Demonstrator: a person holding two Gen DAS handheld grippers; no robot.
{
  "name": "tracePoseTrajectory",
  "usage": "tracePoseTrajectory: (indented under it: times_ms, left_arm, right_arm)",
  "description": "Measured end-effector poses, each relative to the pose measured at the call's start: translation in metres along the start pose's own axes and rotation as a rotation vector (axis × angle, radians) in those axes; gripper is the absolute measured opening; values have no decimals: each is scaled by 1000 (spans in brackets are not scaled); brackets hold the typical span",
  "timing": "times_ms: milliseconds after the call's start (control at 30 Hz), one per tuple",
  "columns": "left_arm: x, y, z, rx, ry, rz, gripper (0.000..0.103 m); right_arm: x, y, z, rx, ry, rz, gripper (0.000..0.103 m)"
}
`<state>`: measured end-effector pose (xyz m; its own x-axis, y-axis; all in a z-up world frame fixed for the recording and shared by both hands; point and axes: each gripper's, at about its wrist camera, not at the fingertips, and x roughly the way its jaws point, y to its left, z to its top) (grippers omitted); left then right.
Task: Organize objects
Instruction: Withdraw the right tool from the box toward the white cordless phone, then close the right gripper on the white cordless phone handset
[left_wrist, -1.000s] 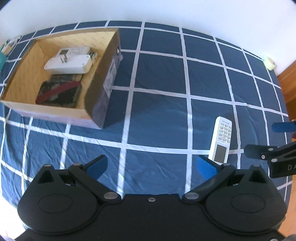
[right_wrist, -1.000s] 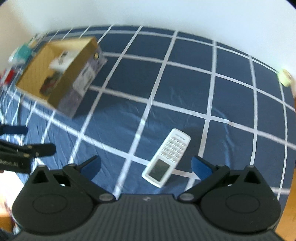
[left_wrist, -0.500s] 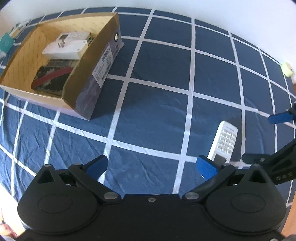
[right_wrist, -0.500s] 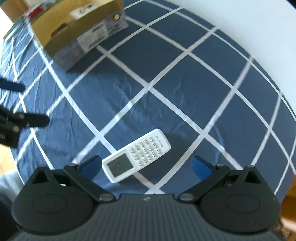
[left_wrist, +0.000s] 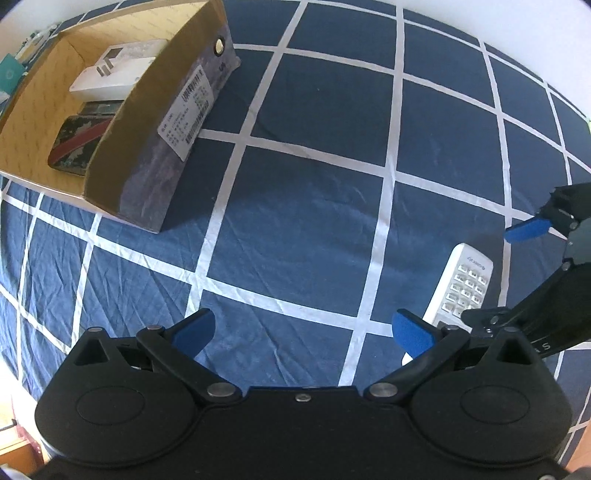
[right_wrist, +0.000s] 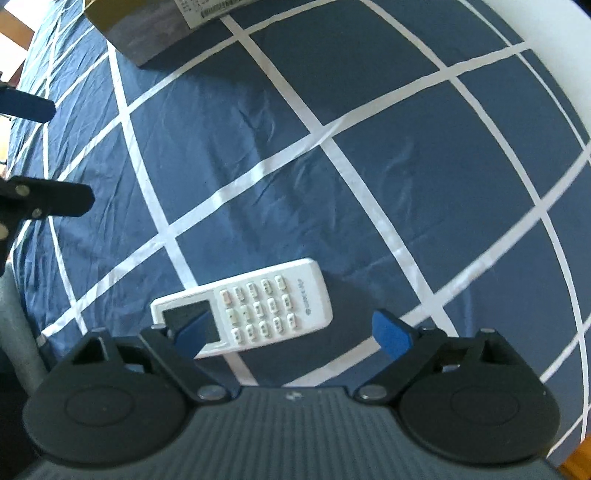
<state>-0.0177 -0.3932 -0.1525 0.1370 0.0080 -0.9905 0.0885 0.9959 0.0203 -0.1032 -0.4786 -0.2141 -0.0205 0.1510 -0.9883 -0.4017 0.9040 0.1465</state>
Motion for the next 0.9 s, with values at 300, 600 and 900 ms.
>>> tracePoseTrajectory:
  times_ms: [300, 600, 900]
  left_arm:
    - [10, -1, -1, -1, 21, 24, 103]
    - [16, 0, -5, -11, 27, 16, 103]
    - [12, -3, -15, 36, 13, -23, 103]
  right_arm:
    - [18, -3, 14, -77, 50, 47, 79]
    - [22, -9, 16, -88, 70, 112, 69]
    - [22, -16, -1, 93, 44, 110, 68]
